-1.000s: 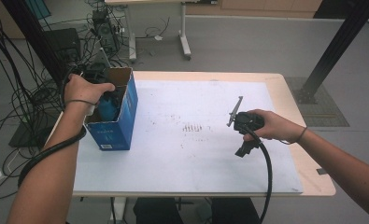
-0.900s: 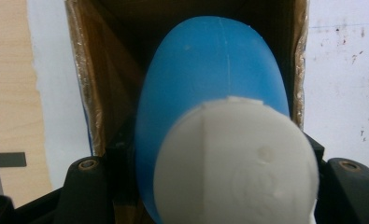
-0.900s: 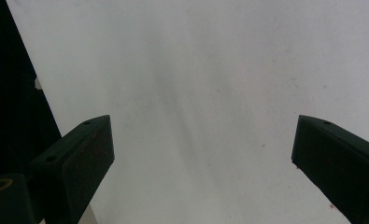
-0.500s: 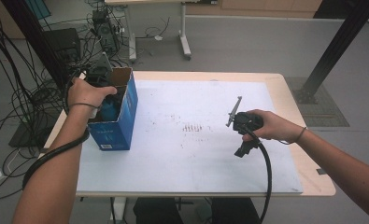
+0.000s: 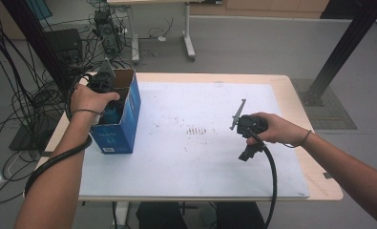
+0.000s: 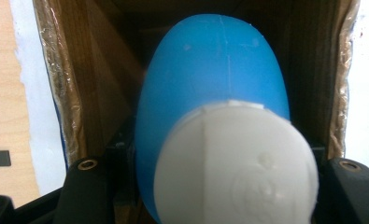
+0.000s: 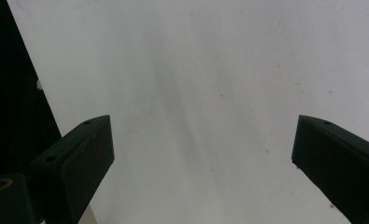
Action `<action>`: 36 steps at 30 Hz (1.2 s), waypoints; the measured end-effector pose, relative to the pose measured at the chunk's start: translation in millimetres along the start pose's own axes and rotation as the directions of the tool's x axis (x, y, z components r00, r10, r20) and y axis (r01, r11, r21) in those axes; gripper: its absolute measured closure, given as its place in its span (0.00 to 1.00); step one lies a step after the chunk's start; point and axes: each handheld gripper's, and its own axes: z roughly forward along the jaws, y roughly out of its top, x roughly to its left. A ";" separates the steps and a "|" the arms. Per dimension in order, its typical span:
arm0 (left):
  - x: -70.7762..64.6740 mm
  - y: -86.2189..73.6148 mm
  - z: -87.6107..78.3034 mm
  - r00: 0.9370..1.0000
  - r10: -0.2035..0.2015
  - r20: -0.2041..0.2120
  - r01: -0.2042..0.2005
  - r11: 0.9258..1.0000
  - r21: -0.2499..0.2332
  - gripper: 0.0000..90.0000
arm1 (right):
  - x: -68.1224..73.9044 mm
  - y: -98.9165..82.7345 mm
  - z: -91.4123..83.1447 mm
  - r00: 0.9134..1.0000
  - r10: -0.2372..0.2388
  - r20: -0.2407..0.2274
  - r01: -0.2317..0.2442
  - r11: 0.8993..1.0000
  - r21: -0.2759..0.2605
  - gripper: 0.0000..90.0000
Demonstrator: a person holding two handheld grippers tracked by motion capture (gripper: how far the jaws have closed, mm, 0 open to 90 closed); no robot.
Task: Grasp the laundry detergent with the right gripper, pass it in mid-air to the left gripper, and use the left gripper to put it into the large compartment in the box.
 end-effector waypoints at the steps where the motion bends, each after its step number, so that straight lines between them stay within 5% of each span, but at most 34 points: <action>1: 0.2 -0.1 0.0 1.000 -0.001 0.002 0.001 1.000 0.001 0.42 | 0.1 0.1 0.1 1.000 0.002 0.000 -0.002 1.000 0.001 0.06; 36: 3.2 -1.6 1.1 1.000 -0.012 0.013 0.011 1.000 0.012 0.42 | 1.6 3.8 1.7 1.000 -0.004 0.000 0.004 1.000 0.002 0.06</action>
